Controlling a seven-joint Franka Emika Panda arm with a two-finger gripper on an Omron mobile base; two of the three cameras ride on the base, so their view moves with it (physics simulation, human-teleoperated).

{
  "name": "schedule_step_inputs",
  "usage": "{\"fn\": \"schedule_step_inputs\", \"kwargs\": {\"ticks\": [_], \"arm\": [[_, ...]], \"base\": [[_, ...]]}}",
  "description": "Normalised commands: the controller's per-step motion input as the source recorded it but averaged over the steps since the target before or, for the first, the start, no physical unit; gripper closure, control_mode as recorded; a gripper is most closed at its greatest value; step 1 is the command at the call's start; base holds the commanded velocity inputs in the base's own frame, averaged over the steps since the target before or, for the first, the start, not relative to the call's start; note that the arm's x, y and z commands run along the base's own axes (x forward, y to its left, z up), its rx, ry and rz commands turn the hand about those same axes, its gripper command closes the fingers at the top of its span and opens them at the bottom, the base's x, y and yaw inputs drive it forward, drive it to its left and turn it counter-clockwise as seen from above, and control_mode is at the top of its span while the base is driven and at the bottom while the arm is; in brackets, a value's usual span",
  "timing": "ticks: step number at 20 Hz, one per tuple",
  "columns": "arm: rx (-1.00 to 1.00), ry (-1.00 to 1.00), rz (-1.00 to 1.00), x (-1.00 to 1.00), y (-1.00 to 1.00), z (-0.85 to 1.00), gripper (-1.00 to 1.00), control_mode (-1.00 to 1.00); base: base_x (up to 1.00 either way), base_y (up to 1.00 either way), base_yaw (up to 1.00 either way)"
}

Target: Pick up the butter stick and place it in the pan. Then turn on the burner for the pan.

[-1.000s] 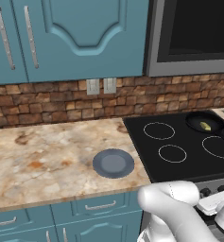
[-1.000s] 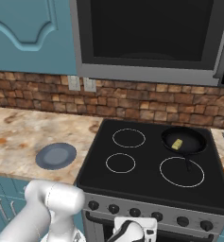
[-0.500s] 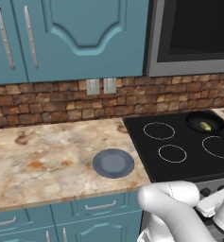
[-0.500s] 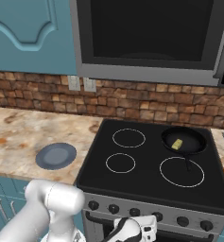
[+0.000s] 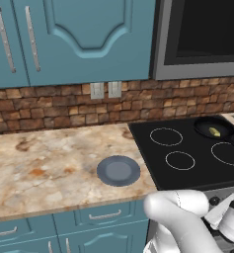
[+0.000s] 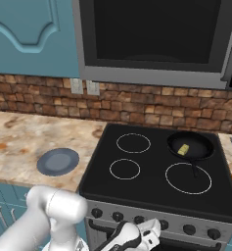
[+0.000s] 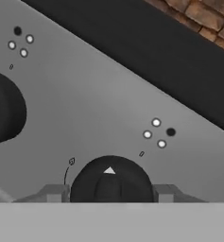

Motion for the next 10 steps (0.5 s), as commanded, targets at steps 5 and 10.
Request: {"fn": "schedule_step_inputs", "kwargs": {"ticks": [5, 10], "arm": [[-0.33, 0.04, 0.06, -0.02, 0.02, 0.00, 1.00, -1.00], [-0.32, 0.04, 0.05, -0.03, 0.04, -0.01, 1.00, -1.00]], "base": [[0.00, 0.00, 0.00], [0.00, 0.00, 0.00]]}}
